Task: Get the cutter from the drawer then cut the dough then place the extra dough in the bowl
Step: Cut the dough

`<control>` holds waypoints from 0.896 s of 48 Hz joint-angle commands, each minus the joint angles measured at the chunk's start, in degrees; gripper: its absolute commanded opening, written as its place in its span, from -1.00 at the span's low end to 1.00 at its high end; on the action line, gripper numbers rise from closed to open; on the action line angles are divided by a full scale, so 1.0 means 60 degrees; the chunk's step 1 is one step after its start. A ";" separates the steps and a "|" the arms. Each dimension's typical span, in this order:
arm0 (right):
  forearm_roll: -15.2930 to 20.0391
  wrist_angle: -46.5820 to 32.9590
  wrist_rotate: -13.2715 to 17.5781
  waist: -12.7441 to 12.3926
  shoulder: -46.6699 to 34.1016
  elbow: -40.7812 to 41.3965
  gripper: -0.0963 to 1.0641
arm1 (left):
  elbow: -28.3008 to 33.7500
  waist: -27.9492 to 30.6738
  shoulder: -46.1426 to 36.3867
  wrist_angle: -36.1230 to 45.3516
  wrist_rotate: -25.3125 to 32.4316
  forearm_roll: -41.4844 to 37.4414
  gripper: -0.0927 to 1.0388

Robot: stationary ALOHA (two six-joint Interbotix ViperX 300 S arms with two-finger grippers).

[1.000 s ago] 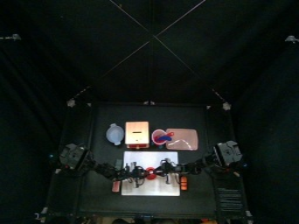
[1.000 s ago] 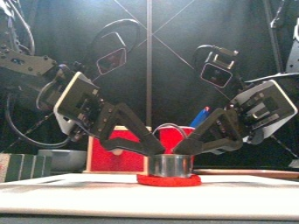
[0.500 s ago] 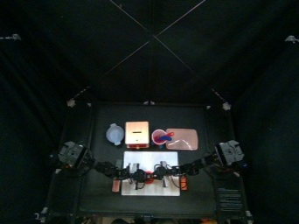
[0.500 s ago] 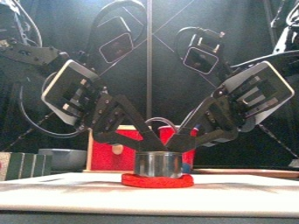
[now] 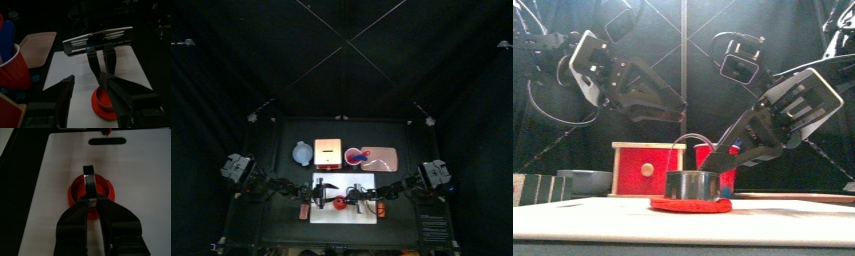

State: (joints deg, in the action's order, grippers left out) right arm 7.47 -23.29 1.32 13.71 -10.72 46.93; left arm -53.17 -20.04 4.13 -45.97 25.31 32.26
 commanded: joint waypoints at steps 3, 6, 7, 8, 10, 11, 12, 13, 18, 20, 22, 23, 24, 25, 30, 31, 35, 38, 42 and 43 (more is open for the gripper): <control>-0.0264 0.0908 0.0059 -0.0015 0.0732 -0.0439 0.07 | 0.0220 -0.0220 0.0117 0.0000 0.0029 -0.0059 0.37; -0.0366 0.1406 0.0073 -0.0088 0.0923 -0.0659 0.15 | 0.0161 -0.0308 0.0308 0.0132 -0.0044 -0.0015 0.25; -0.0381 0.1567 0.0073 -0.0103 0.0981 -0.0732 0.18 | 0.0161 -0.0352 0.0381 0.0161 -0.0088 0.0029 0.22; -0.0381 0.1729 0.0073 -0.0117 0.1011 -0.0820 0.20 | 0.0190 -0.0410 0.0454 0.0220 -0.0132 0.0088 0.19; -0.0381 0.2051 0.0073 -0.0176 0.1055 -0.0981 0.26 | 0.0249 -0.0571 0.0630 0.0264 -0.0220 0.0308 0.15; -0.0381 0.2183 0.0073 -0.0176 0.1055 -0.1040 0.28 | 0.0264 -0.0645 0.0762 0.0264 -0.0278 0.0439 0.13; -0.0381 0.2285 0.0073 -0.0190 0.1069 -0.1084 0.30 | 0.0308 -0.0703 0.0864 0.0278 -0.0308 0.0557 0.12; -0.0396 0.2358 0.0073 -0.0190 0.1055 -0.1113 0.30 | 0.0352 -0.0732 0.0967 0.0278 -0.0337 0.0630 0.11; -0.0571 0.2695 0.0073 -0.0278 0.1040 -0.1216 0.33 | 0.0513 -0.0835 0.1245 0.0293 -0.0366 0.0835 0.11; -0.0820 0.3062 0.0088 -0.0322 0.1113 -0.1333 0.33 | 0.0776 -0.0864 0.1348 0.0293 -0.0381 0.0879 0.10; -0.1025 0.3472 0.0103 -0.0352 0.1172 -0.1465 0.33 | 0.0937 -0.0908 0.1436 0.0293 -0.0366 0.0879 0.10; -0.1143 0.3691 0.0103 -0.0366 0.1201 -0.1538 0.33 | 0.0981 -0.0908 0.1509 0.0308 -0.0366 0.0879 0.10; -0.1348 0.4087 0.0103 -0.0410 0.1245 -0.1685 0.33 | 0.1040 -0.0908 0.1582 0.0308 -0.0381 0.0879 0.10; -0.1479 0.4307 0.0103 -0.0439 0.1260 -0.1772 0.33 | 0.1084 -0.0908 0.1670 0.0322 -0.0381 0.0894 0.10; -0.1992 0.5405 0.0161 -0.0498 0.1230 -0.2314 0.33 | 0.1304 -0.0908 0.2021 0.0483 -0.0381 0.0938 0.10; -0.2036 0.5537 0.0161 -0.0498 0.1216 -0.2402 0.33 | 0.1333 -0.0908 0.2095 0.0527 -0.0381 0.0952 0.10; -0.2183 0.5771 0.0146 -0.0439 0.1157 -0.2710 0.33 | 0.1436 -0.0850 0.2329 0.0703 -0.0366 0.1040 0.10; -0.2197 0.5786 0.0161 -0.0439 0.1084 -0.2813 0.33 | 0.1479 -0.0835 0.2417 0.0791 -0.0352 0.1040 0.10; -0.2197 0.5801 0.0161 -0.0439 0.0923 -0.2900 0.33 | 0.1509 -0.0806 0.2446 0.0820 -0.0366 0.1055 0.10; -0.2197 0.5801 0.0161 -0.0439 0.0894 -0.2900 0.33 | 0.1509 -0.0791 0.2432 0.0806 -0.0366 0.1040 0.11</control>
State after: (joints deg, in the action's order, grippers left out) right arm -5.71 11.69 2.20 11.16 -6.15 30.85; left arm -45.09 -25.05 19.34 -40.87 23.12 38.50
